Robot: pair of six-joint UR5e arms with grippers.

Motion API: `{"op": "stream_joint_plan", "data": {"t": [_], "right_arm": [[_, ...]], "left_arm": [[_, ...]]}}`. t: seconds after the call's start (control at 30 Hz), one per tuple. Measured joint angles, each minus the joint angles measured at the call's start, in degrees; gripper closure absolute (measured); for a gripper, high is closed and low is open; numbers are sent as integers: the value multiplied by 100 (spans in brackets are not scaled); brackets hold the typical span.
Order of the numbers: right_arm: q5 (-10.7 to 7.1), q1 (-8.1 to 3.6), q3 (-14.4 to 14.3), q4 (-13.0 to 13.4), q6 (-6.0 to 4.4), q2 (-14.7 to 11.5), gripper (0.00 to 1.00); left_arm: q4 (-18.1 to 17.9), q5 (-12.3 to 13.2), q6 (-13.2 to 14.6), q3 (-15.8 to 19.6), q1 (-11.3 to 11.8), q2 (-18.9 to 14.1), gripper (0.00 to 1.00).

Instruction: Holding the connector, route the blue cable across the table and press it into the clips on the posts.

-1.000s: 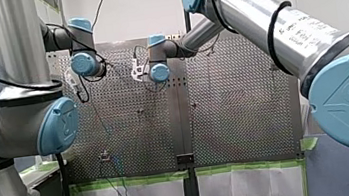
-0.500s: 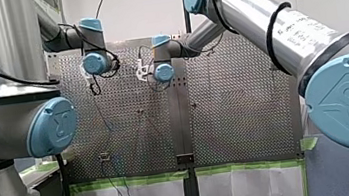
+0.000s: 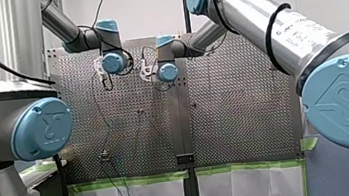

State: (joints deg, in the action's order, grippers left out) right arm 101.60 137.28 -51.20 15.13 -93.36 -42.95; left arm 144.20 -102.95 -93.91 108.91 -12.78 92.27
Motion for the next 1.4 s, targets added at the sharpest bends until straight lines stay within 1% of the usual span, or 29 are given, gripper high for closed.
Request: {"op": "stream_joint_plan", "data": {"t": [0.13,0.33,0.43,0.53,0.63,0.73,0.9,1.1,1.27,1.4], "right_arm": [[-7,-28,0,0,0,0,100],[-41,-61,0,0,-2,0,100],[-59,-70,-1,0,-2,0,100],[-67,-70,-1,0,-1,1,100],[-79,-70,0,0,-1,1,100],[-84,-70,1,0,0,0,100],[-87,-69,0,0,0,1,100],[-97,-69,0,-2,0,1,100],[-103,-77,0,-1,0,1,100],[-117,-83,-1,3,0,2,100]], "left_arm": [[0,-211,212,-166,-8,211,0],[90,-522,522,-212,78,491,0],[107,-661,662,-215,142,534,0],[41,-754,777,-219,174,545,0],[-83,-767,828,-222,188,547,0],[-182,-722,843,-233,191,547,0],[-232,-694,858,-325,193,596,0],[-56,-820,973,-579,191,836,0],[-94,-923,954,-823,213,1075,0],[-101,-945,937,-992,225,1161,0]]}}
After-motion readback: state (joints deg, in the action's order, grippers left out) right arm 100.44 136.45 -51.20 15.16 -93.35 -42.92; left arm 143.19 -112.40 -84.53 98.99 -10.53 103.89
